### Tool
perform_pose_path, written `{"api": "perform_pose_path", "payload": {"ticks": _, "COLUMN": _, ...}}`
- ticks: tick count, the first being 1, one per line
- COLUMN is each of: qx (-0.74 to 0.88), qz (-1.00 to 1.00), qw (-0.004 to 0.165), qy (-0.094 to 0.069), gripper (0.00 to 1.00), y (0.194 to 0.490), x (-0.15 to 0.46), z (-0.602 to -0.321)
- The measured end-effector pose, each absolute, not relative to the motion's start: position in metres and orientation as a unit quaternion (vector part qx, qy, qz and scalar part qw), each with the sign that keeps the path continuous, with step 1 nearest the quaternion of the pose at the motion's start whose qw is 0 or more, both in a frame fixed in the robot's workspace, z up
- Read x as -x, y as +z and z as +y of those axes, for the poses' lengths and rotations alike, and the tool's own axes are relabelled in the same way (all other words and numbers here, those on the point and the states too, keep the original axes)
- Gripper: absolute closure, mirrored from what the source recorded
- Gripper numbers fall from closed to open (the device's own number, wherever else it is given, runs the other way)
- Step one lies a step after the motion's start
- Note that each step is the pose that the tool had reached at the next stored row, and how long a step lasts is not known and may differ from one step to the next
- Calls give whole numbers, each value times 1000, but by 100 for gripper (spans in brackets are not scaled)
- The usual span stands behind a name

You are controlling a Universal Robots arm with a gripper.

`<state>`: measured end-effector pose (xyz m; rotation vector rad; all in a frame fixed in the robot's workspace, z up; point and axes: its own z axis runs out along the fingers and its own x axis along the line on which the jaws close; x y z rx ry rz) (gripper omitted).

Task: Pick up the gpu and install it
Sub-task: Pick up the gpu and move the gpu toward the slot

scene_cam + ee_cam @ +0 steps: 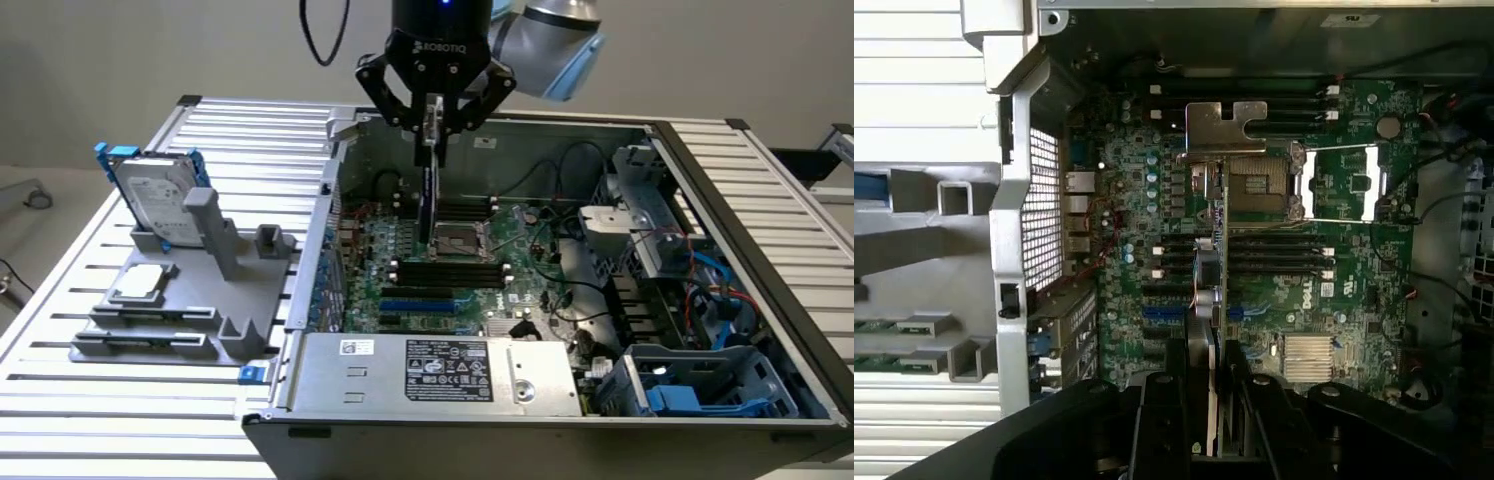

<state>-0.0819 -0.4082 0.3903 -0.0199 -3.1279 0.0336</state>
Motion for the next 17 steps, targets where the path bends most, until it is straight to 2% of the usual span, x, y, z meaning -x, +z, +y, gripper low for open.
{"api": "perform_pose_path", "payload": {"ticks": 17, "qx": -4, "qz": -1000, "qw": 7, "qy": 17, "gripper": 74, "y": 359, "x": 40, "z": -397}}
